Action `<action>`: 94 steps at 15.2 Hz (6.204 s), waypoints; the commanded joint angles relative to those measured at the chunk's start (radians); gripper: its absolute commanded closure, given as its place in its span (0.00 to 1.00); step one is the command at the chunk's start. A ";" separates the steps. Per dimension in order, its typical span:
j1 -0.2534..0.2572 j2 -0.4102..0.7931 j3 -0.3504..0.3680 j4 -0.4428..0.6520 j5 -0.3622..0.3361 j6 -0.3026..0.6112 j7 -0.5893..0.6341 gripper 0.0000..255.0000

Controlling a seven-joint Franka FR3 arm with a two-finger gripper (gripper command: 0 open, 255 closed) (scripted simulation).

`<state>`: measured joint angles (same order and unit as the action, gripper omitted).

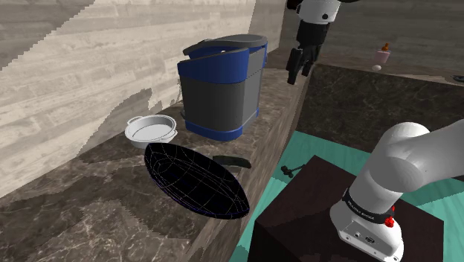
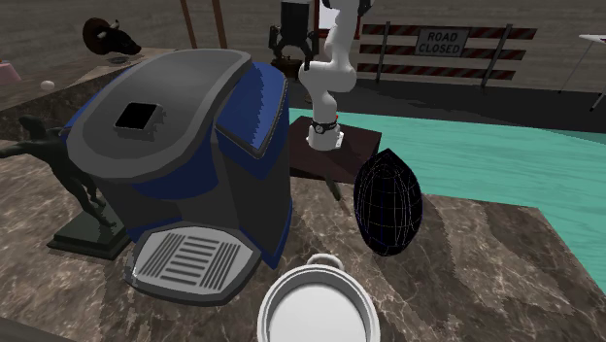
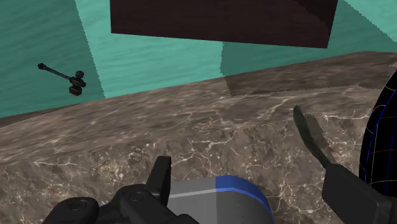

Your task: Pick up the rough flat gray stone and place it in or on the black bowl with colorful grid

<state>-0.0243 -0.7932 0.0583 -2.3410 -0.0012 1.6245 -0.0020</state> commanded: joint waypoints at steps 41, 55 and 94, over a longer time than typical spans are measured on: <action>0.190 0.741 0.216 -0.189 -0.075 0.856 -0.119 0.00; 0.192 0.705 0.216 -0.179 -0.056 0.812 -0.134 1.00; 0.271 0.697 0.328 0.259 -0.025 0.359 0.022 1.00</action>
<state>0.2373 -0.1224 0.3693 -2.1131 -0.0189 1.9906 -0.0110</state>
